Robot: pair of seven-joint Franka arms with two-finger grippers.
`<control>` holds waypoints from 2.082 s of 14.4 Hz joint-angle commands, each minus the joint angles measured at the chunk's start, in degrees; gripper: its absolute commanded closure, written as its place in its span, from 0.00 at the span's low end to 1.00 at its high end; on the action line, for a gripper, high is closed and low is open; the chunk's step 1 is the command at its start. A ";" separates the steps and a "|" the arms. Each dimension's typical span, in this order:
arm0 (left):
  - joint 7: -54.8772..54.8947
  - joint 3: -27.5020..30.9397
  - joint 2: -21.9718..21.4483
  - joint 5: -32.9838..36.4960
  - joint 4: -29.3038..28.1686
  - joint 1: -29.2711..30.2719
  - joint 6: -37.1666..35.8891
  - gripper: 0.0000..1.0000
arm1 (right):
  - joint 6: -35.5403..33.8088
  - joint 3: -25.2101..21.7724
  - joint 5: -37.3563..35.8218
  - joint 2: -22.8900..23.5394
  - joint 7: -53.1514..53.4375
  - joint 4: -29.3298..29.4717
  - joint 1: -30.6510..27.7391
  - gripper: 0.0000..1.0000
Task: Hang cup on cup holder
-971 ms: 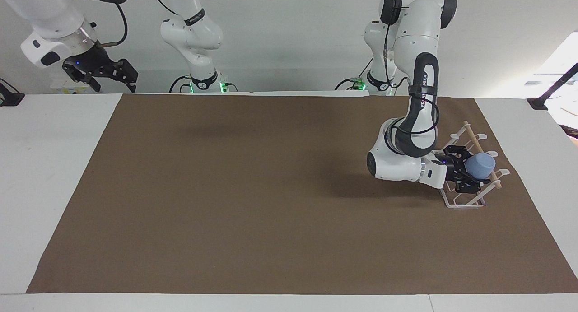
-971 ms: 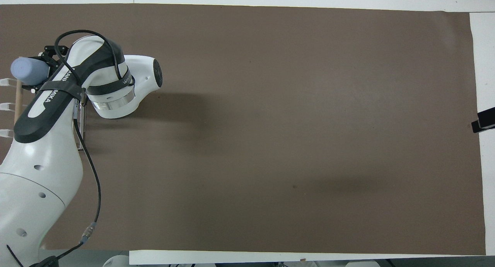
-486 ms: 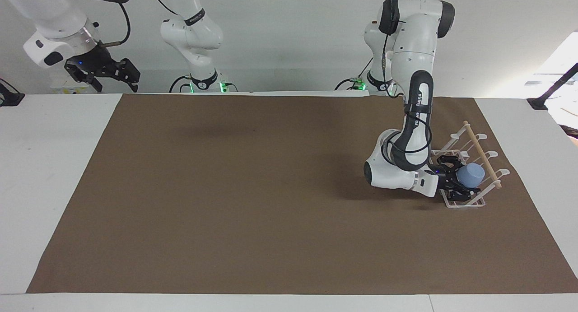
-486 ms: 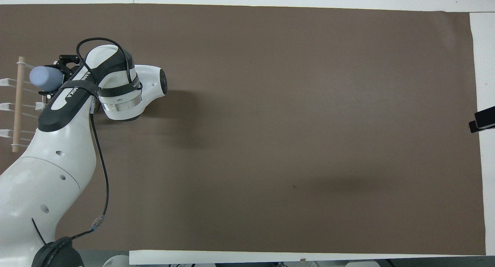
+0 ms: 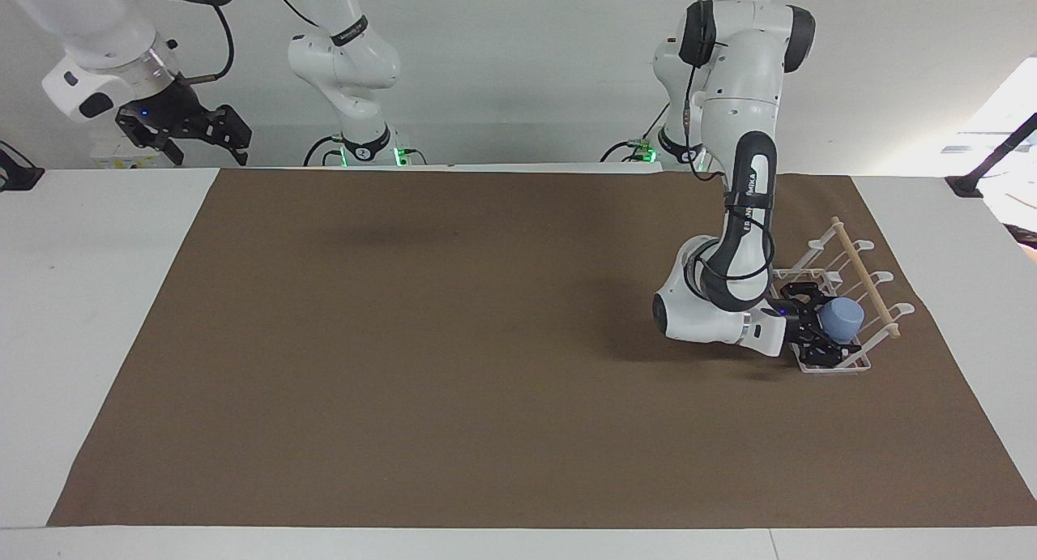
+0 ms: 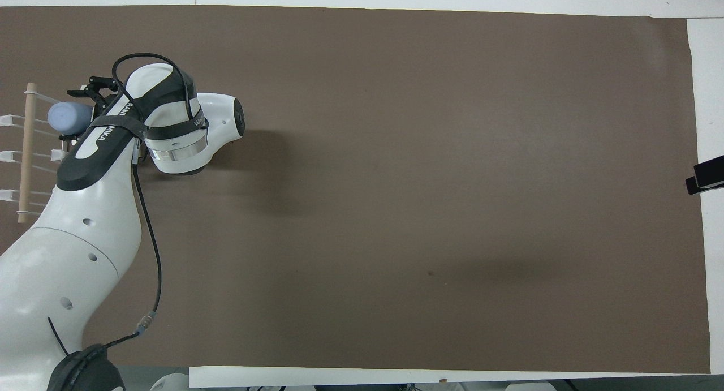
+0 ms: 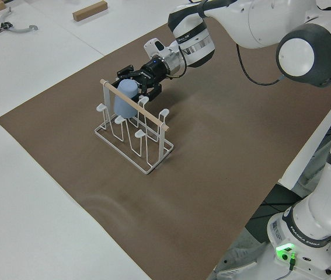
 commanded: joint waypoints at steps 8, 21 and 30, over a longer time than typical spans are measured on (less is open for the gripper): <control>7.47 -0.21 -4.73 2.61 8.22 0.36 -4.60 0.00 | 0.06 0.46 -0.32 -0.95 -0.92 -0.76 -0.44 0.00; 34.54 -0.39 -24.16 -26.78 6.37 13.28 6.83 0.00 | -0.03 0.37 -0.32 -1.04 -0.92 -0.84 -0.44 0.00; 56.49 -0.47 -32.34 -53.86 5.67 13.99 6.04 0.00 | -0.20 0.29 -0.32 -1.13 -0.92 -0.93 -0.44 0.00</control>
